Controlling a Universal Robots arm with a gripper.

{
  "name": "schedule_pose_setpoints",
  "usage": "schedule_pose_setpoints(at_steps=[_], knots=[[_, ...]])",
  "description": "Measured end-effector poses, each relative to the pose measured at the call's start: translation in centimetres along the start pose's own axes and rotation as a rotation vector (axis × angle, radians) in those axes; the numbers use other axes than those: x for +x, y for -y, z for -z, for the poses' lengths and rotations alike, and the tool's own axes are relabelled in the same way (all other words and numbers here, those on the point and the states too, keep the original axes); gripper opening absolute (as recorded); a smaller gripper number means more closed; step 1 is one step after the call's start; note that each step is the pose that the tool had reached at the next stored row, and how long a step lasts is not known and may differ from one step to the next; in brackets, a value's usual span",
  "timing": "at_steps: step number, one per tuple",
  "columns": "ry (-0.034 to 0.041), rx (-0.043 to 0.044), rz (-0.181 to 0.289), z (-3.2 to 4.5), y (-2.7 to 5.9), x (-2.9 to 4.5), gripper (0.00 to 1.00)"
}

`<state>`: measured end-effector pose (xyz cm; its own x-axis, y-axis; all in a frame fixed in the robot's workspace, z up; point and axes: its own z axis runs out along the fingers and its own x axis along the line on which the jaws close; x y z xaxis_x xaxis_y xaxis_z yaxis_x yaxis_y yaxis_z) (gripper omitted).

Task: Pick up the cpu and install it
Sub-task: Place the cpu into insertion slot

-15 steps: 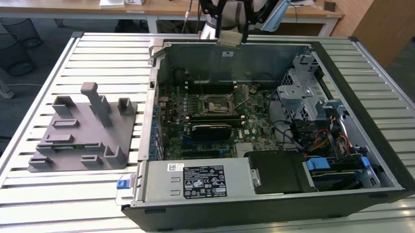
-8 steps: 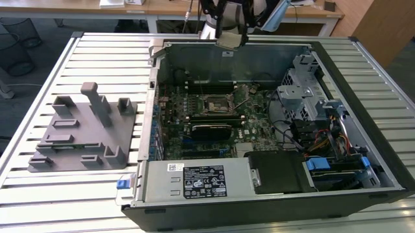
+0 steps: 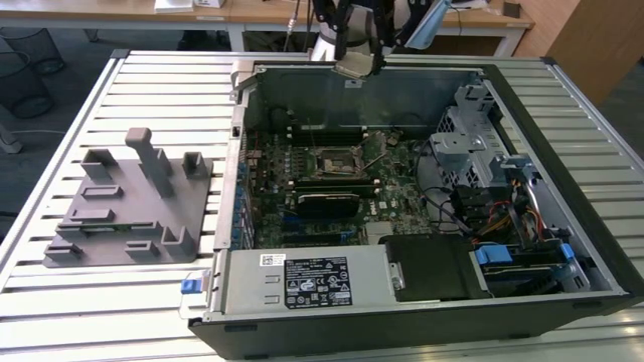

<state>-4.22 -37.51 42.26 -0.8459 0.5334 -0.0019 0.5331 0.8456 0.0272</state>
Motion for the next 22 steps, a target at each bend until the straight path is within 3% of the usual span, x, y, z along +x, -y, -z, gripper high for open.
schedule_pose_setpoints(at_steps=[22], knots=[[0.0107, 0.0009, -0.393, -1.0, 0.03, 0.0, 0.53]])
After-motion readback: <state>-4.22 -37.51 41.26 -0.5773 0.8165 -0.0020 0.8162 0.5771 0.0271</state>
